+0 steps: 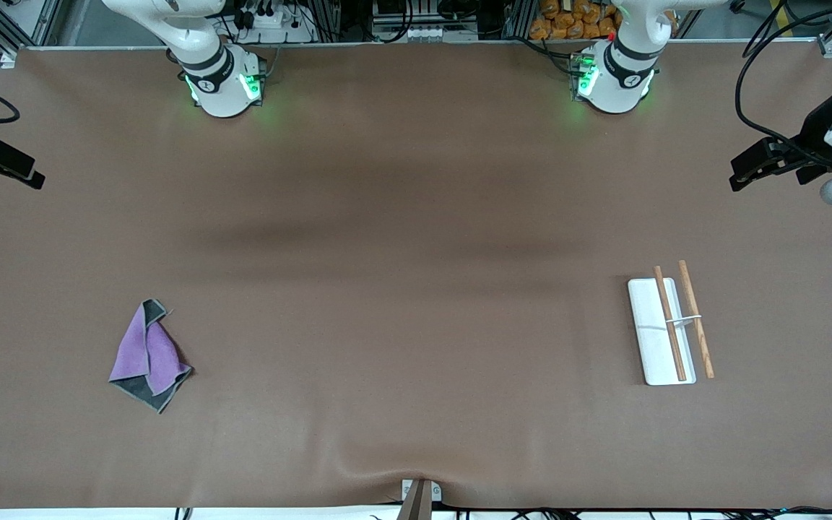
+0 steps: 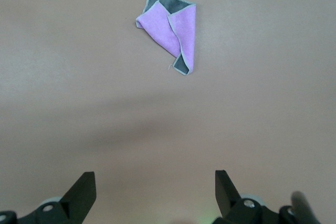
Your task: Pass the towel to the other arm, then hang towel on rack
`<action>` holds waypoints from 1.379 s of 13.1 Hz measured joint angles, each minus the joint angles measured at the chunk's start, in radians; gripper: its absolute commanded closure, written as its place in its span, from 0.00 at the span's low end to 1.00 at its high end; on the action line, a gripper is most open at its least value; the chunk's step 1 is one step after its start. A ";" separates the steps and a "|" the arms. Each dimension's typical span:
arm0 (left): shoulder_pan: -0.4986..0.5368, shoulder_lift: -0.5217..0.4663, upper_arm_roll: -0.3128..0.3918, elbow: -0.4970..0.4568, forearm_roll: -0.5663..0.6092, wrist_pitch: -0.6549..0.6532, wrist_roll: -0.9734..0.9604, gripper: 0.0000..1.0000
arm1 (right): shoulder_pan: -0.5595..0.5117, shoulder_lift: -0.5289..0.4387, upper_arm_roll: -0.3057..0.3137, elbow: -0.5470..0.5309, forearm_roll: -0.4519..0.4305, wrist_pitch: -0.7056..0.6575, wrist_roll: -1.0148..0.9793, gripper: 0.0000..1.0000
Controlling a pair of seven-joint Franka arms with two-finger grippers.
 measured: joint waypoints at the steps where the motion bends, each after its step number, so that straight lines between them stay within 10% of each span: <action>1: 0.000 0.000 0.000 0.000 0.000 0.000 0.000 0.00 | -0.001 0.000 0.000 0.000 0.000 -0.003 0.001 0.00; 18: 0.009 0.000 0.003 0.017 0.005 -0.002 0.000 0.00 | -0.010 0.035 0.002 -0.002 0.001 -0.040 0.000 0.00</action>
